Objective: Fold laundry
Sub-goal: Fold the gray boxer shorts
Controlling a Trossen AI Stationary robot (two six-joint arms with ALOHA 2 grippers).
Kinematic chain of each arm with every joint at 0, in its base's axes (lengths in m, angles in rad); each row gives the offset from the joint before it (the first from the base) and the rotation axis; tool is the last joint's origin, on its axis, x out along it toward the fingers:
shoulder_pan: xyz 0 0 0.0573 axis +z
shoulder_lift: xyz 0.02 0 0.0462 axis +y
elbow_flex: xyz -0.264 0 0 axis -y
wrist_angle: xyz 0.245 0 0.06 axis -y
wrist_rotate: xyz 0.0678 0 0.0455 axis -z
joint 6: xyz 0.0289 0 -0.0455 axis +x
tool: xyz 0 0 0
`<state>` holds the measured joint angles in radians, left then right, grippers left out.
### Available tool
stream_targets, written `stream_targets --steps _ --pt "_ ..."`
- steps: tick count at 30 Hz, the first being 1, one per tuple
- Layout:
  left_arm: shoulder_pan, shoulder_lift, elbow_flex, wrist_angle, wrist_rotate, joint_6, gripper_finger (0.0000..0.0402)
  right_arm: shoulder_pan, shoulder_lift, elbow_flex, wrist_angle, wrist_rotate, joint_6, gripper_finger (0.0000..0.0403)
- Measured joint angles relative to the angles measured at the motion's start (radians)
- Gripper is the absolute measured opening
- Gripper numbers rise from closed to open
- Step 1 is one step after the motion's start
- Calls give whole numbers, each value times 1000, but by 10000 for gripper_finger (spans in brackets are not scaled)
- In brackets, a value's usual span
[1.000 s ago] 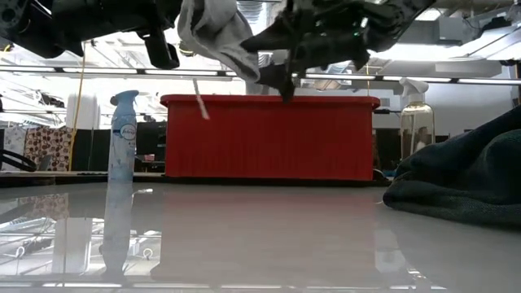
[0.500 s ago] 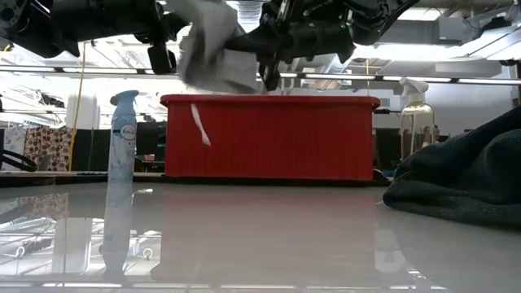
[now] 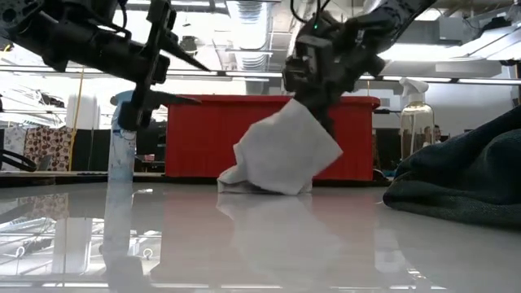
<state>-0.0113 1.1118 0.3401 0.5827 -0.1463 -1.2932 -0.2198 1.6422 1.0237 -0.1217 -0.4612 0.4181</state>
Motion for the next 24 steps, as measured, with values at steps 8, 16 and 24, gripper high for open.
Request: stream_targets --steps 8,16,24 --pt "5 0 0 -137 2 37 210 79 -63 -8 -21 20 41 17" --pt "5 0 0 -19 41 -12 210 135 -263 -8 -291 92 323 17" --pt "4 0 0 125 79 -21 210 267 -431 -7 -685 116 509 17"
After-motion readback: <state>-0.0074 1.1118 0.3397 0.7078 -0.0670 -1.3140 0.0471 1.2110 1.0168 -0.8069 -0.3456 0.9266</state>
